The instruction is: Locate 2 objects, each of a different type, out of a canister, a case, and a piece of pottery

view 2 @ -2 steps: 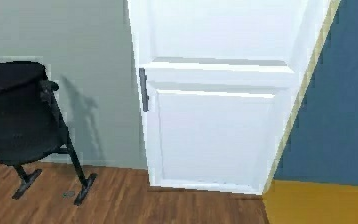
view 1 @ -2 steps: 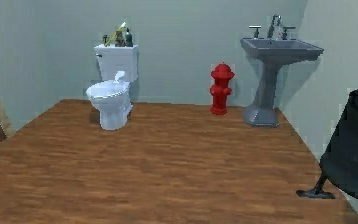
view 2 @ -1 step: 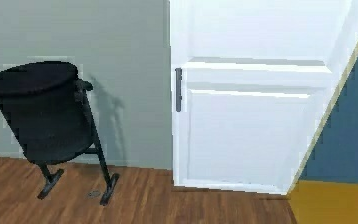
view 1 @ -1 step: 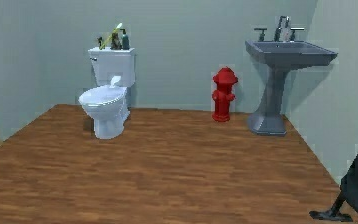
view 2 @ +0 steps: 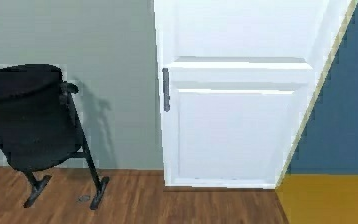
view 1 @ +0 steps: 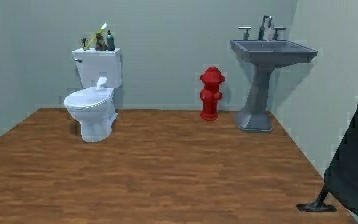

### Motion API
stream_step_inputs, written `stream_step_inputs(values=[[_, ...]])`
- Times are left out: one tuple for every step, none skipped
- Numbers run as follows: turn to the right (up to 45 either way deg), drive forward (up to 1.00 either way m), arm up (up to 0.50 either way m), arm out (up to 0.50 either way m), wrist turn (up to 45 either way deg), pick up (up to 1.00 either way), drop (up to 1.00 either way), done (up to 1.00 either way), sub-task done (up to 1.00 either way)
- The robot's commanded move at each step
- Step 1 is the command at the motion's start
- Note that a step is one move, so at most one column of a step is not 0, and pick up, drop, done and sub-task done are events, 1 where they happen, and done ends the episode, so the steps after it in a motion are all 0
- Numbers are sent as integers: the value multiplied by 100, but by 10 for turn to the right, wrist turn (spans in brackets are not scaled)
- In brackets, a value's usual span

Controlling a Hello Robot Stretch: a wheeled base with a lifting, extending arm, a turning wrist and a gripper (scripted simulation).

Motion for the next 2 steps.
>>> stream_step_inputs(values=[[0, 30, 0, 0, 0, 0, 0, 0, 0], [-300, 0, 0, 0, 0, 0, 0, 0, 0]])
